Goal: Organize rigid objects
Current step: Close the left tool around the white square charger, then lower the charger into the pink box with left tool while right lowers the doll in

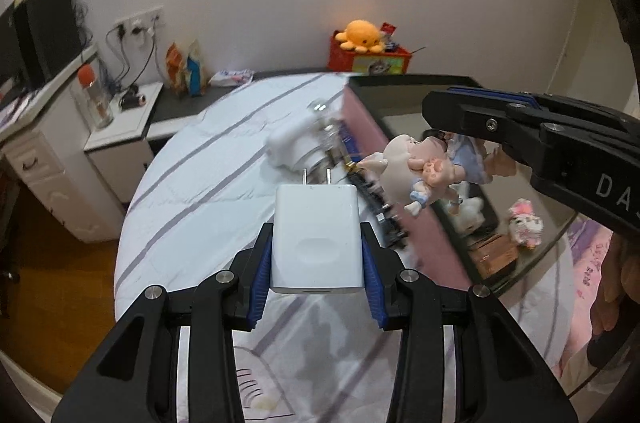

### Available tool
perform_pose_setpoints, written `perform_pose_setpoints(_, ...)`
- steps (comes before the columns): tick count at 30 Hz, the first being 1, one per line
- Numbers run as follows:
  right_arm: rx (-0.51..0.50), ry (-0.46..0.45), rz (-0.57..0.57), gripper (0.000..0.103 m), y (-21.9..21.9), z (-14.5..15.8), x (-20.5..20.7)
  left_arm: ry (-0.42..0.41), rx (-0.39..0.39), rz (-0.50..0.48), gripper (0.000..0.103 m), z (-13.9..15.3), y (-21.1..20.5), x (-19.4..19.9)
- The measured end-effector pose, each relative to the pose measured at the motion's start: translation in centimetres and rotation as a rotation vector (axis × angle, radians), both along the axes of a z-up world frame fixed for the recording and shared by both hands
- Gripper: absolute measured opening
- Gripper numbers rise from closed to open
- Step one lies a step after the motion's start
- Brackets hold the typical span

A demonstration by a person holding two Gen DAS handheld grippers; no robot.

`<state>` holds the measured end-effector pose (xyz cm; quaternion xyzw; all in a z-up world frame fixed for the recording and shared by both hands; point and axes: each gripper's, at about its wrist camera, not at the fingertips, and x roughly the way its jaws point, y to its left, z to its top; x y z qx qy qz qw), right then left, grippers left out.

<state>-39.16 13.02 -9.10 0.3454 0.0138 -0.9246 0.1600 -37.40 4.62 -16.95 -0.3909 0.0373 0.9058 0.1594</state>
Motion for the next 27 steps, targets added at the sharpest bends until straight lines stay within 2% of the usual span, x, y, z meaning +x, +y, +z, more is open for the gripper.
perform_pose_setpoints(6,0.005,0.034,-0.064,0.016,4.4,1.6,0.9,0.025,-0.006,-0.085,0.041,1.7,4.1,0.2)
perform_pose_setpoints(12,0.002,0.033,-0.146,0.016,10.0,1.4,1.0,0.011,-0.008,-0.164,0.041,2.1,9.5,-1.5)
perform_pose_setpoints(20,-0.02,-0.02,-0.223,0.016,15.5,-1.7,-1.1,-0.039,-0.056,-0.252,0.041,0.3,15.8,-3.5)
perform_pose_setpoints(27,-0.018,-0.061,-0.26,0.016,17.7,-4.7,-3.0,-0.094,-0.095,-0.296,0.041,-2.4,19.1,-4.3)
